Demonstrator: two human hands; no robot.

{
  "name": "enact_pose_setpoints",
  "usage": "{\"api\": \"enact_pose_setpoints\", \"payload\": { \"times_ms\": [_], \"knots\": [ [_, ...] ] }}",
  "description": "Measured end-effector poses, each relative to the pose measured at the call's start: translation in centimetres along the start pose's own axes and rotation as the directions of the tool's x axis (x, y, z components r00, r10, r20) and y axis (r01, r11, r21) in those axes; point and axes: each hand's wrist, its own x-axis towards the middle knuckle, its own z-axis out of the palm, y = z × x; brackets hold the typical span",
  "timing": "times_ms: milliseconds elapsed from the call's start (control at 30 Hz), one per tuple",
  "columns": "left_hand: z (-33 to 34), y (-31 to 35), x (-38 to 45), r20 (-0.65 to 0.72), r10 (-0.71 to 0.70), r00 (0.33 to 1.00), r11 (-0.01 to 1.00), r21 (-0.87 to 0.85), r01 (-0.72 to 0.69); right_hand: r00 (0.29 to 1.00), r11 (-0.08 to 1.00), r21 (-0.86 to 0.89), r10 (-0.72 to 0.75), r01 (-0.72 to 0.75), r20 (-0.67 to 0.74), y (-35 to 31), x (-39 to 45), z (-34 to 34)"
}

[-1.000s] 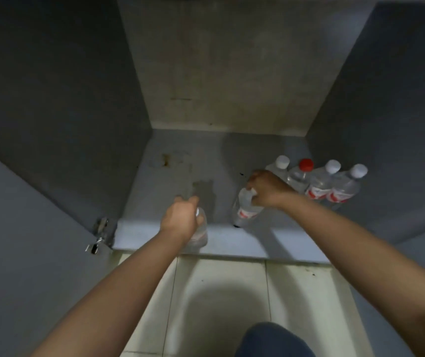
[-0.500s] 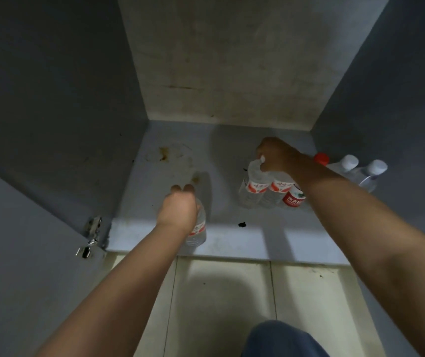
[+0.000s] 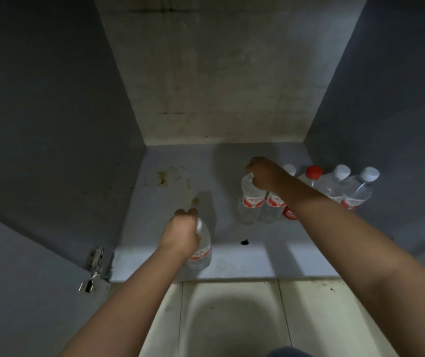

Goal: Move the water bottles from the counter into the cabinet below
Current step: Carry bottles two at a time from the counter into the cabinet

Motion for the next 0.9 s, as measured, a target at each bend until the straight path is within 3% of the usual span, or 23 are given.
{"api": "enact_pose_setpoints", "payload": {
  "times_ms": [367,633,900],
  "knots": [
    [-2.0,3.5,5.3,-0.081,0.066,0.995,0.992,-0.099,-0.074,0.999,0.999,0.044,-0.002,0.004,-0.046,1.4,-0.6,0.9],
    [-2.0,6.4,9.5,-0.120,0.103,0.987,0.991,-0.070,-0.112,0.998,0.994,0.110,-0.023,0.030,-0.065,1.8,-0.1,2.0],
    [-2.3,7.4,11.4,-0.074,0.223,0.972,0.974,-0.022,-0.226,0.999,0.995,0.099,-0.015,0.019,-0.045,1.7,0.2,1.9]
  ]
}}
